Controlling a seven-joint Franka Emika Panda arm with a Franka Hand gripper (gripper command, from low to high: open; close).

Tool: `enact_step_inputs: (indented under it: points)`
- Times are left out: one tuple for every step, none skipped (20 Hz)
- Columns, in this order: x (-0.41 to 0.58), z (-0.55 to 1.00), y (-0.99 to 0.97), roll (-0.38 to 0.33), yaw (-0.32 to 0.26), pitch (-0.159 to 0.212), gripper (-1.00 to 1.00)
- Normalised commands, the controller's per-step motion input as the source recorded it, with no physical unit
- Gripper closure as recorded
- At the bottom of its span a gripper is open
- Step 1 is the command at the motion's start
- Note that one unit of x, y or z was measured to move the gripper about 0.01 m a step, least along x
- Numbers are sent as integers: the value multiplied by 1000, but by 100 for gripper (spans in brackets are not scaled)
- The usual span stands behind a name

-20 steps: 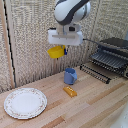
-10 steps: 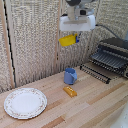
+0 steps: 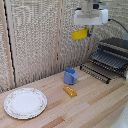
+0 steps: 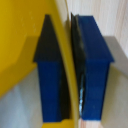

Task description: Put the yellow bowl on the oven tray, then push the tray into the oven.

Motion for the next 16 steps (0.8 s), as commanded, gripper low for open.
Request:
enact_step_inputs:
  points:
    - [134, 0, -943, 28, -60, -97, 100]
    - [146, 0, -946, 30, -59, -101, 100]
    - [149, 0, -946, 33, -56, -104, 100]
    - [154, 0, -946, 39, -51, -104, 100]
    - [163, 0, -951, 42, -47, -96, 100]
    - [160, -14, -946, 45, -47, -89, 100]
    - [160, -94, -949, 47, -46, -74, 100]
    - [137, -143, -946, 45, -51, -56, 100]
    - [123, -200, -946, 45, -52, -38, 100]
    - [103, -229, -954, 46, -48, -18, 100]
    - [97, -254, -963, 50, -41, -1, 100]
    - [97, -271, -909, 44, -28, 0, 100]
    - [91, -291, -843, 38, 0, 0, 100]
    - [94, -289, -751, 25, 0, 0, 100]
    - [100, -237, -726, 27, 0, 5, 100]
    - [100, -220, -717, 34, 0, 9, 100]
